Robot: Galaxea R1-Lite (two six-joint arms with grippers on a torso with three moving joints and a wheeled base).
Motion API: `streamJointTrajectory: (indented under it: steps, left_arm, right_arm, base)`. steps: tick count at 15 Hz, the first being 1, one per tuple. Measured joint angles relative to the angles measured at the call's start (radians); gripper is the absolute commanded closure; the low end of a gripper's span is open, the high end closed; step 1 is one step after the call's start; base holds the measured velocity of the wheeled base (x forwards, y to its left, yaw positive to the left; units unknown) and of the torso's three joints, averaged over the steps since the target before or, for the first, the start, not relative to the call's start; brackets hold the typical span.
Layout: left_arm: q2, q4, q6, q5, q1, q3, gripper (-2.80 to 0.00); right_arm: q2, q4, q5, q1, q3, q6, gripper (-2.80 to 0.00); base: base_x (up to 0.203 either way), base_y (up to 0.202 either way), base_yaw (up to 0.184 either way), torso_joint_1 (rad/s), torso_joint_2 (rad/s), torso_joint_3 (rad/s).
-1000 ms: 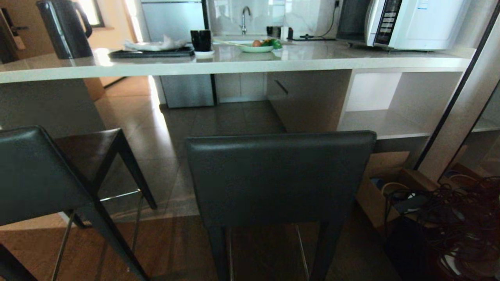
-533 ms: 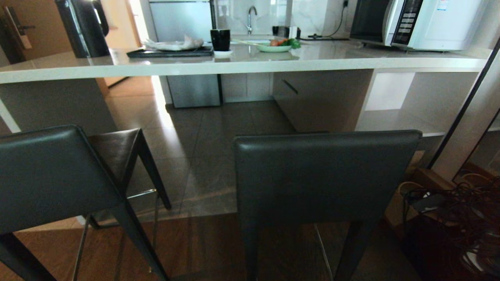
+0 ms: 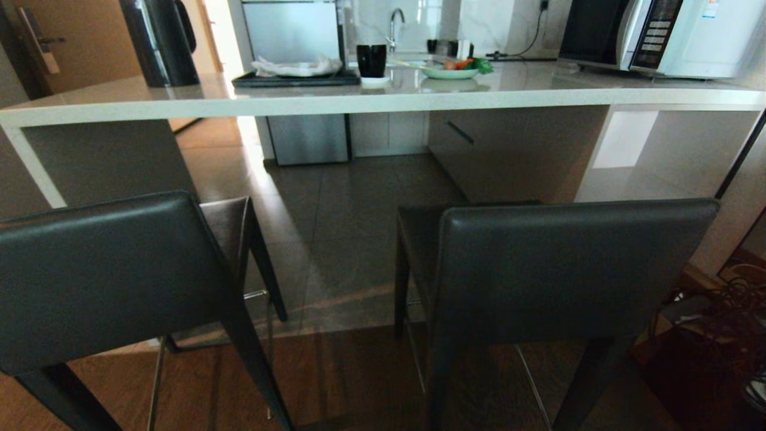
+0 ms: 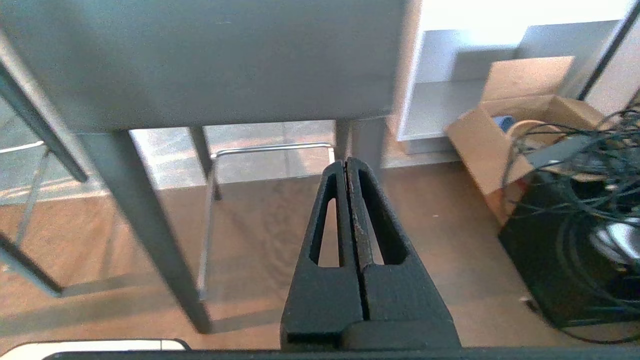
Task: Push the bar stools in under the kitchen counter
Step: Push the gray chair back under the dining table
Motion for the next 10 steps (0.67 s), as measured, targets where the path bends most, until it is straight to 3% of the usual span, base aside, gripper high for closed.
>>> streamJointTrajectory:
  steps: [10]
  left_arm:
    - [0.0, 0.0, 0.001, 0.0, 0.0, 0.0, 0.0]
  right_arm:
    - [0.0, 0.0, 0.0, 0.0, 0.0, 0.0, 0.0]
  base:
    - [0.0, 0.197, 0.0, 0.002, 0.0, 0.004]
